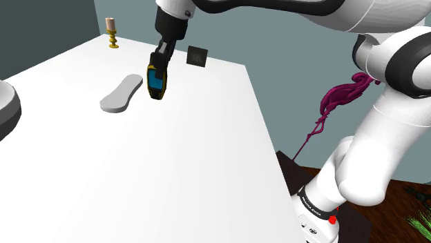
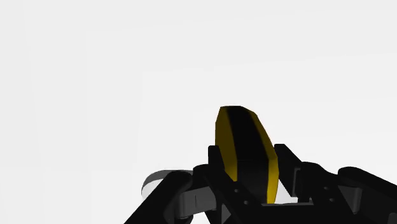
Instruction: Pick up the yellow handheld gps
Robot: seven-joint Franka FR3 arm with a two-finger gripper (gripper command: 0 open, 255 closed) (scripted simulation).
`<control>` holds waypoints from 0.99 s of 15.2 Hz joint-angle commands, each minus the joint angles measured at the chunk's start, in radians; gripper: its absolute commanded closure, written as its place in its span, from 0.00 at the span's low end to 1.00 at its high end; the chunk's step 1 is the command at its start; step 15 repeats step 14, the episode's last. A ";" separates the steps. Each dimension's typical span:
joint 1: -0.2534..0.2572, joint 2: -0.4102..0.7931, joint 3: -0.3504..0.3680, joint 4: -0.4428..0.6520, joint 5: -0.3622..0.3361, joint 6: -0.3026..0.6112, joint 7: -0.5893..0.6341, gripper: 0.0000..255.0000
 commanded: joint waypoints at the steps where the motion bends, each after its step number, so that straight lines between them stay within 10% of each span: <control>1: 0.002 0.008 0.001 0.039 -0.003 -0.031 0.001 1.00; 15: 0.020 0.062 0.006 0.263 -0.022 -0.205 0.005 1.00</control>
